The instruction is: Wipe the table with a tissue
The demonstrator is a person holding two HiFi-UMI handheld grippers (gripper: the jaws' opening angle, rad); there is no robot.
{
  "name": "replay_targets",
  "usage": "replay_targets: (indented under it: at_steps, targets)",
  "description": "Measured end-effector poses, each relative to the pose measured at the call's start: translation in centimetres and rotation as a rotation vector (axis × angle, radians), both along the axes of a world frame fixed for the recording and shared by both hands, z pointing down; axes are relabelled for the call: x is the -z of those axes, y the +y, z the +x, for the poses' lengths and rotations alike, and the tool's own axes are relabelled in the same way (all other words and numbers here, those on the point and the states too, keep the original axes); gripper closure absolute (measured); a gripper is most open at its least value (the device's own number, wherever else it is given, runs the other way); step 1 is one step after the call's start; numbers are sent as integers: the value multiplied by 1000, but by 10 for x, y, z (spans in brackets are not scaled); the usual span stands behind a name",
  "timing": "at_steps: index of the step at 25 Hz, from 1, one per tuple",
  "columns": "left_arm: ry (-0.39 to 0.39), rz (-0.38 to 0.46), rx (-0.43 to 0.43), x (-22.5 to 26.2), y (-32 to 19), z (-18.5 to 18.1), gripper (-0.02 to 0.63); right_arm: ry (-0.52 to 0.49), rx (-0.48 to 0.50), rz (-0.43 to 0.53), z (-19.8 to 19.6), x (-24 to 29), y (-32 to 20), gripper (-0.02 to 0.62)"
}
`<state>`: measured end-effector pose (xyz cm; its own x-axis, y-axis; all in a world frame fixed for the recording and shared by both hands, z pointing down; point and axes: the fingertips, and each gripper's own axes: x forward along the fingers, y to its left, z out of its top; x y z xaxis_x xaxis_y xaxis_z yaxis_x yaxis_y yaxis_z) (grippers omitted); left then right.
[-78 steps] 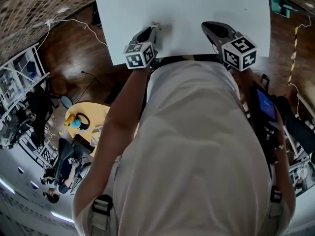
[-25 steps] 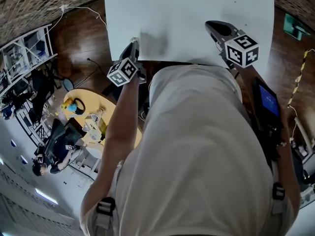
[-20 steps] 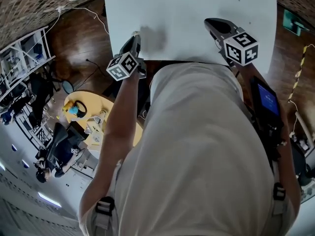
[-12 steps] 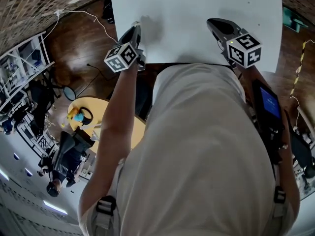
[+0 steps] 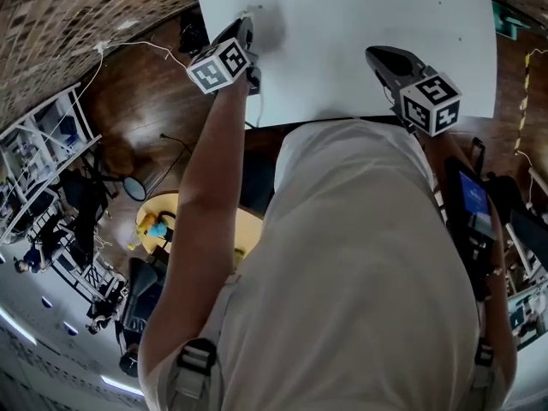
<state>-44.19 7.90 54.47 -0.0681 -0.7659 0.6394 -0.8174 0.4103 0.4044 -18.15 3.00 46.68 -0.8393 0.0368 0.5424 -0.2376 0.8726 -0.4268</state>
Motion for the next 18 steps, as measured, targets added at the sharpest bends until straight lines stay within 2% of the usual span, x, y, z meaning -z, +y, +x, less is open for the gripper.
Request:
replay_targets:
  at_steps: [3,6,11,18]
  targets:
    - [-63,-24,-50,-5,-23,-12,560,14,-33,19,7,1,-3,588]
    - [-88,-38,-59,-10,-32,-19,560,21,-78,22,17,3,-5,588]
    - [-133,-55,-94,-11,-41,-15,561,27,-140,15,39,3,-10,588]
    - [-192,-78,-147,-13,-46,2,566,13,-170,2,40,5,-11,588]
